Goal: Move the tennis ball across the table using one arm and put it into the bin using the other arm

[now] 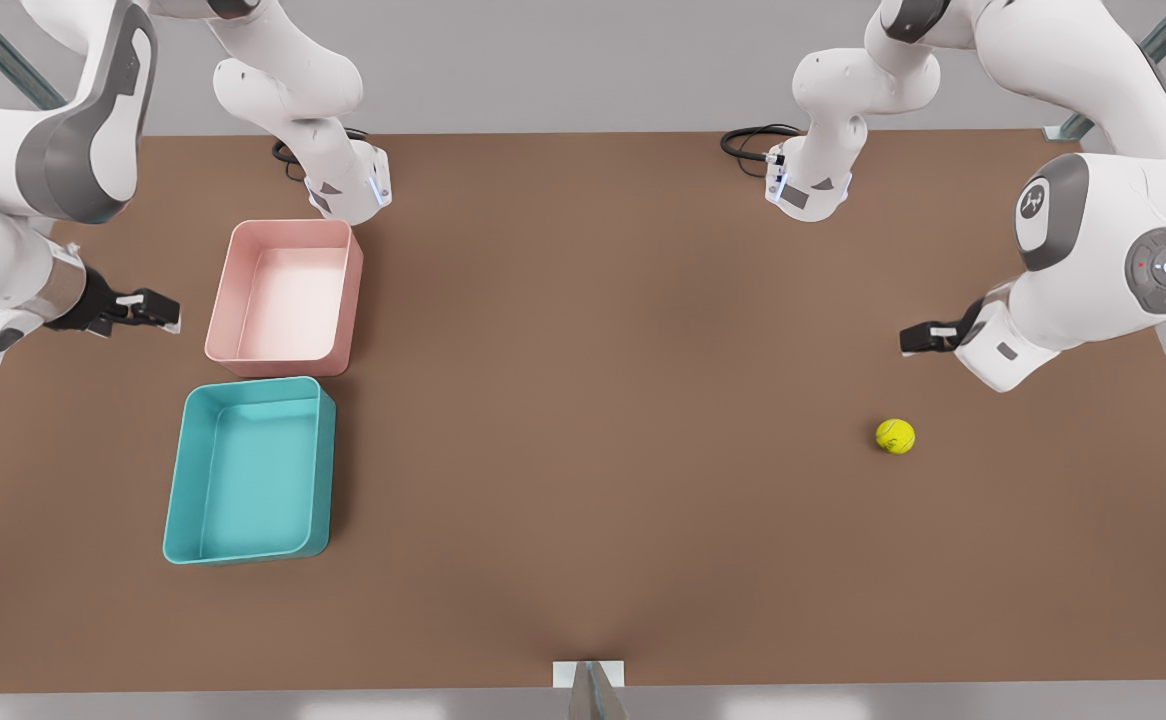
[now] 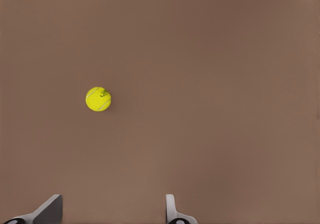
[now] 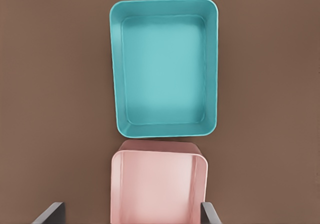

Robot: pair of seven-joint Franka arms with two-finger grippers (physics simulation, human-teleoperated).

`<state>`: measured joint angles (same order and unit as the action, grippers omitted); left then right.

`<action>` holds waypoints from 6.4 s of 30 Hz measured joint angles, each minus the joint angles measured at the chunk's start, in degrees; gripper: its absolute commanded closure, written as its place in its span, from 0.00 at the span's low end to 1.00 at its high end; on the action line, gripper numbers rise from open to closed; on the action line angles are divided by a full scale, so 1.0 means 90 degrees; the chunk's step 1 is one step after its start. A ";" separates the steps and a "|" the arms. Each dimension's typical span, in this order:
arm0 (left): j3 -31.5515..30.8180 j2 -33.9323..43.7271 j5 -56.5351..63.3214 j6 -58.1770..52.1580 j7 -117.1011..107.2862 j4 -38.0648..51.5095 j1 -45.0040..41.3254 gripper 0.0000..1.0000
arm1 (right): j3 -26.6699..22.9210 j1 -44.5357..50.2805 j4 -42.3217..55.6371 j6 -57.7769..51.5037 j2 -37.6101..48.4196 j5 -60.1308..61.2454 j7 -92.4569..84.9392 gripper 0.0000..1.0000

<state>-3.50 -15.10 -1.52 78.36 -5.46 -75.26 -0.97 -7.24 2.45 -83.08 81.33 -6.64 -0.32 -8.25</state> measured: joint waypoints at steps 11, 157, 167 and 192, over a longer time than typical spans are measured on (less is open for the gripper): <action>0.0387 -0.1330 0.0291 0.1877 0.1830 -0.0825 0.0540 0.79 | 0.0017 0.0075 -0.0053 0.0197 -0.0056 -0.0064 -0.0061 0.00; -0.0370 -0.0046 0.0280 -0.1018 -0.1974 0.0469 0.0013 0.00 | 0.0267 0.5273 0.0398 0.5612 -0.5092 0.1054 0.6057 0.34; -0.0371 -0.0068 0.0272 -0.0995 -0.2003 0.0460 0.0022 0.00 | 0.0234 0.3430 0.0422 0.4972 -0.3912 0.1120 0.5234 0.34; -0.0361 -0.0132 0.0235 -0.1047 -0.1907 0.0450 0.0049 0.00 | -0.0096 0.0644 0.0558 0.1533 -0.1431 0.0246 0.0231 0.00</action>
<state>-6.75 -16.29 0.60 68.94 -22.62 -71.22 -0.53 -8.10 8.24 -78.05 95.13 -19.52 1.90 -6.18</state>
